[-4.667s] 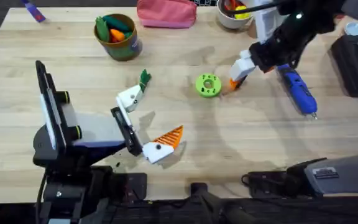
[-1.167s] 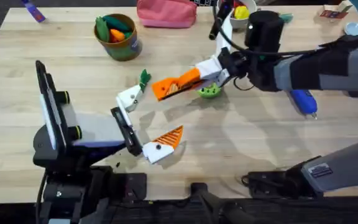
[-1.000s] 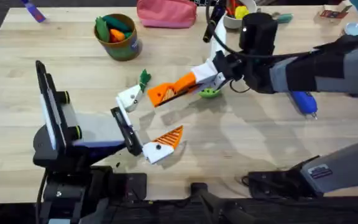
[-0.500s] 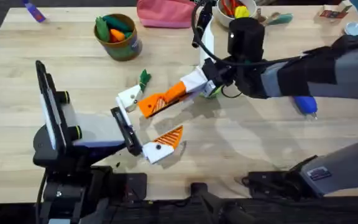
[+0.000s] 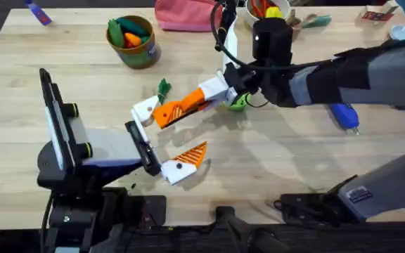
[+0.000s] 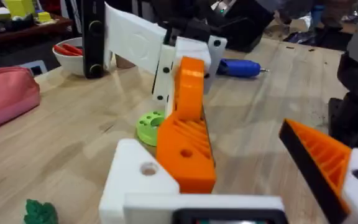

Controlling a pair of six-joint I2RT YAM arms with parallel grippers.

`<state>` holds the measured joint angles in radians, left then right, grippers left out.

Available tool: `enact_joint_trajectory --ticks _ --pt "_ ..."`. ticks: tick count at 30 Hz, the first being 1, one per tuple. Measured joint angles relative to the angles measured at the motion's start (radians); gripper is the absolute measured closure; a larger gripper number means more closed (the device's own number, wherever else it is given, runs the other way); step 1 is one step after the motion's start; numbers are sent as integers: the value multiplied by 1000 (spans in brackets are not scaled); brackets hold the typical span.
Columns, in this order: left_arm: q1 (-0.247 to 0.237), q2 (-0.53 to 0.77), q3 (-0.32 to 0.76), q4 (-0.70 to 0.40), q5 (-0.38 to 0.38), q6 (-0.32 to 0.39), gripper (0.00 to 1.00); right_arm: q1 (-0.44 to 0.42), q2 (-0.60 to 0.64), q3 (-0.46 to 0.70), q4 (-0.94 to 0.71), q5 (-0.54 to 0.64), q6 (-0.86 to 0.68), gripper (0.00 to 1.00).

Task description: Pick up the gripper from the table and insert it into the empty holder that is missing its gripper. Then pick up a screw, insert it into the mounting hole, and use the screwdriver to tighten it. Finally, clean up the table by picking up the vegetable and placing it into the bucket.

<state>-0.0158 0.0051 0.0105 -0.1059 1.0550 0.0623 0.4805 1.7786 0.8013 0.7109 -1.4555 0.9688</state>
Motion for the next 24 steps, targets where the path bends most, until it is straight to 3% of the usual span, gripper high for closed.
enact_joint_trajectory --ticks 24 --pt "2 0 0 0 -1 5 15 37 0 27 -19 98 18 993"
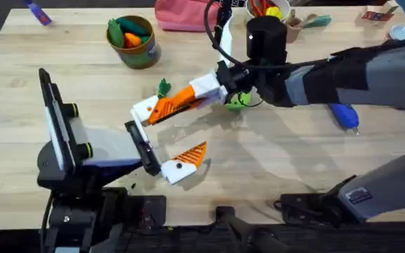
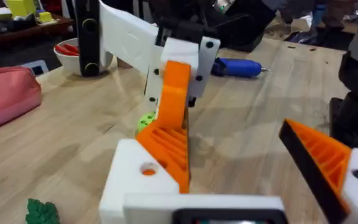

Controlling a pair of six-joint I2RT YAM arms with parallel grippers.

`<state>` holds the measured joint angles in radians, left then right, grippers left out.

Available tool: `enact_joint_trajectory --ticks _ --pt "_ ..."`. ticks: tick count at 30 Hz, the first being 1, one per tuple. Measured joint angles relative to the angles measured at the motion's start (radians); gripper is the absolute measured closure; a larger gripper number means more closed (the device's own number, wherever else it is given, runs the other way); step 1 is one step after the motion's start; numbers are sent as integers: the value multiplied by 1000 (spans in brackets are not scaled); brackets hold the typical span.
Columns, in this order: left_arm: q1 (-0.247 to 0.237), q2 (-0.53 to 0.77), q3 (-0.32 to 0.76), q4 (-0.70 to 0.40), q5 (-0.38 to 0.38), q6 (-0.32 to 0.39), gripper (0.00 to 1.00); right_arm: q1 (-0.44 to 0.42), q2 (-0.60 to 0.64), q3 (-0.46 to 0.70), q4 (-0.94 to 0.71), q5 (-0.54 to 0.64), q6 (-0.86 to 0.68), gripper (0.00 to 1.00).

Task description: Pick up the gripper from the table and insert it into the empty holder that is missing its gripper. Then pick up a screw, insert it into the mounting hole, and use the screwdriver to tighten it. Finally, clean up the table by picking up the vegetable and placing it into the bucket.

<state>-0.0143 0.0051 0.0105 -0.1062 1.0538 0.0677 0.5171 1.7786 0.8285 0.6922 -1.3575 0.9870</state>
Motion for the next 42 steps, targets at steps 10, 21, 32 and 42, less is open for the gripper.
enact_joint_trajectory --ticks 10,21,32,42 --pt "0 0 0 0 -2 0 15 11 0 14 -3 31 20 993" --pt "2 0 0 0 -3 -3 15 34 26 41 2 34 57 993" --pt "2 0 0 0 -3 -4 15 34 26 42 2 34 60 993" --pt "2 0 0 0 -3 -3 16 34 26 42 0 34 64 904"
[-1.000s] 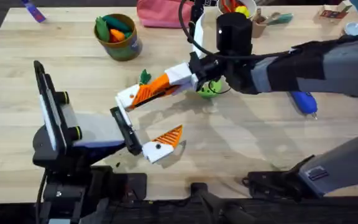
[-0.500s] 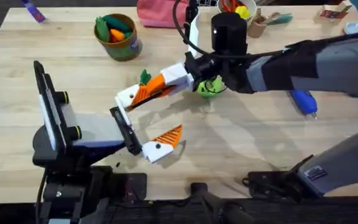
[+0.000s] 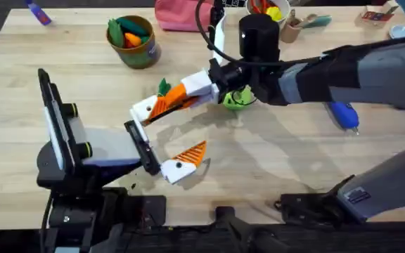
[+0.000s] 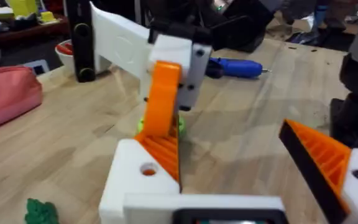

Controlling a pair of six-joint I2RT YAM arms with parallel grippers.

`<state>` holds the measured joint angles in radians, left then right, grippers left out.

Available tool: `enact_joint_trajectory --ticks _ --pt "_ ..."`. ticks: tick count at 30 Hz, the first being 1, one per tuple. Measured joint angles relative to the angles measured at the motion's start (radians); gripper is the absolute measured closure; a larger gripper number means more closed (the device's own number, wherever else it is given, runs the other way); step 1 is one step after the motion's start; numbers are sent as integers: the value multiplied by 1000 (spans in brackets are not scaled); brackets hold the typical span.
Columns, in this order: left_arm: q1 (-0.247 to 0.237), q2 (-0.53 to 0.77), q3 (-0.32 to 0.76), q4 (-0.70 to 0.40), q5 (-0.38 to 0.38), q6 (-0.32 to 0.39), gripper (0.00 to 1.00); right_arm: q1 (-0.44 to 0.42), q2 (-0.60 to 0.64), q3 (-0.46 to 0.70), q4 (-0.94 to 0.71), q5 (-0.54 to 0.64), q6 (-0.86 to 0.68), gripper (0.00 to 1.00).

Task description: Pick up the gripper from the table and insert it into the empty holder that is missing its gripper. Then pick up a screw, insert it into the mounting hole, and use the screwdriver to tighten it. Finally, clean up the table by picking up the vegetable and placing it into the bucket.

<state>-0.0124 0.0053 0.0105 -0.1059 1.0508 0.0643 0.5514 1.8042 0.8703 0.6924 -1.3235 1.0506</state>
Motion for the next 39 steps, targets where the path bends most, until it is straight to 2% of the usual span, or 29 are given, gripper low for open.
enact_joint_trajectory --ticks 2,5,6,7,17,20,23,24,29,33,39 --pt "0 0 0 -1 6 0 15 2 0 0 1 10 1 686" --pt "0 0 0 -2 8 0 15 8 0 0 2 21 0 244" --pt "0 0 0 -2 8 0 15 8 0 0 2 23 0 128" --pt "0 0 0 -2 8 0 15 9 0 0 3 26 -2 84" --pt "0 0 0 -2 8 0 15 2 0 1 -4 49 -9 63" --pt "0 0 0 -2 8 0 15 -19 -19 2 -99 83 -54 62" --pt "0 0 0 -2 8 0 16 -67 -106 3 -334 156 -149 62" --pt "0 0 0 -2 8 0 15 -124 -215 37 -629 245 -283 59" --pt "0 0 0 -2 8 0 15 -177 -330 197 -1115 457 -535 59" --pt "0 0 0 -2 8 0 15 -166 -340 366 -1405 658 -719 58" --pt "0 0 0 -2 8 0 15 -101 -332 552 -1651 978 -903 59"
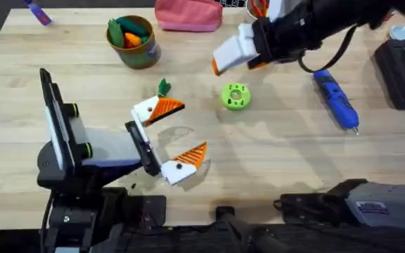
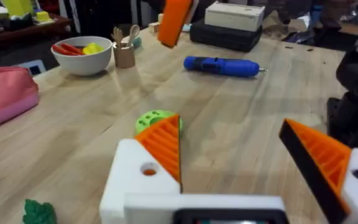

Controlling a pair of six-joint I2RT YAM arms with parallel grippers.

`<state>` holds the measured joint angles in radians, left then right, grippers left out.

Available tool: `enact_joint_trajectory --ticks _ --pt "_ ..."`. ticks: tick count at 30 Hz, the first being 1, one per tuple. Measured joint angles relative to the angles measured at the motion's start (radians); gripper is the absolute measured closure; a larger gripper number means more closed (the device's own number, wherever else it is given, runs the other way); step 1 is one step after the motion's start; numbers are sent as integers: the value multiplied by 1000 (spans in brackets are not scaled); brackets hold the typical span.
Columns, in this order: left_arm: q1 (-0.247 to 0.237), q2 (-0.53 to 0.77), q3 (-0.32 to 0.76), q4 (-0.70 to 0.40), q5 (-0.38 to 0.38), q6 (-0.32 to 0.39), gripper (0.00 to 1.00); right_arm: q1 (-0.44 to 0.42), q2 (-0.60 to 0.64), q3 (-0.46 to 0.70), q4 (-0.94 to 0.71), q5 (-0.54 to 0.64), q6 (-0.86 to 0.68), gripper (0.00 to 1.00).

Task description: Pick up the gripper from the table and insert it into the empty holder that is missing its gripper. Then pick up a screw, insert it into the mounting hole, and use the screwdriver to tighten it. Finally, clean up the table by picking up the vegetable and placing it into the bucket.

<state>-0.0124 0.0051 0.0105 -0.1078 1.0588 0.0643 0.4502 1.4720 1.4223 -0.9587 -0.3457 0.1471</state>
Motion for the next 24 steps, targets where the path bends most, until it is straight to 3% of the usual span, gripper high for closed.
enact_joint_trajectory --ticks 4,7,24 --pt "0 0 0 0 0 0 15 58 29 51 -86 176 -80 109" --pt "0 0 0 0 0 0 15 88 61 54 -108 241 -114 128" --pt "0 0 0 0 0 0 15 112 298 54 -79 304 -151 398"
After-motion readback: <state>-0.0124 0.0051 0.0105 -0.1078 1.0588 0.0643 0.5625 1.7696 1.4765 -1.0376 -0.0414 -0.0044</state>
